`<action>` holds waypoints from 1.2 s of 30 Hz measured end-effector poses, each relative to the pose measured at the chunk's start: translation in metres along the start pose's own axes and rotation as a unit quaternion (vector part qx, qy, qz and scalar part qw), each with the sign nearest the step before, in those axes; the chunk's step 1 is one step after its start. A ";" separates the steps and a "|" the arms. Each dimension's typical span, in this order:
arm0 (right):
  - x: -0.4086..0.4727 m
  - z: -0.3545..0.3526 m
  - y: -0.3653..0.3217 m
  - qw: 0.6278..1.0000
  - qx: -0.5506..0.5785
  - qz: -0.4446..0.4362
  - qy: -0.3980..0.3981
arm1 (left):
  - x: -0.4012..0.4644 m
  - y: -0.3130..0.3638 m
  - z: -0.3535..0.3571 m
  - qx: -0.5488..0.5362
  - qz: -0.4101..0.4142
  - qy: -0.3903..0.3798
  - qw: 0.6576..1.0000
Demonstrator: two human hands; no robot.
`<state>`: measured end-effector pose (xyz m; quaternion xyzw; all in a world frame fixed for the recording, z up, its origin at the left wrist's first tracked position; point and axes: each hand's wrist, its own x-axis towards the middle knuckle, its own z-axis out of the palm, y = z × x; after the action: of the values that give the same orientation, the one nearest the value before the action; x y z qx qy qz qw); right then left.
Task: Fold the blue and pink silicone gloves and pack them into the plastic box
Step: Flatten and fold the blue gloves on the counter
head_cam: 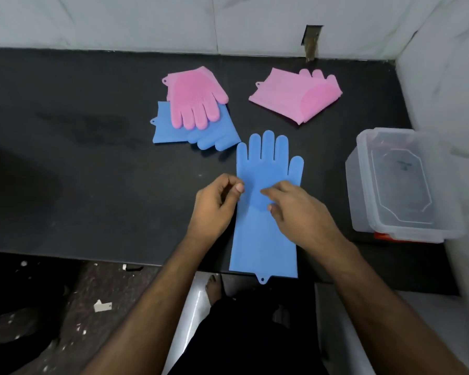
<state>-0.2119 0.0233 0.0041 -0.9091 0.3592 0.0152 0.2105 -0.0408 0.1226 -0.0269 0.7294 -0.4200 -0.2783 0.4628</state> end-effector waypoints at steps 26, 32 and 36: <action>0.172 -0.019 -0.095 0.869 0.355 0.039 0.342 | 0.090 -0.010 -0.056 -0.072 0.028 0.151 0.986; 0.153 -0.072 -0.128 0.782 0.502 0.000 0.370 | 0.106 0.023 -0.087 -0.089 0.094 0.198 0.972; 0.130 -0.108 -0.139 0.783 0.513 0.008 0.352 | 0.103 0.056 -0.102 -0.140 0.110 0.122 0.976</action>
<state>-0.0372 -0.0126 0.1308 -0.6062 0.3700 -0.4909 0.5046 0.0710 0.0658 0.0651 0.6351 -0.3954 -0.1906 0.6356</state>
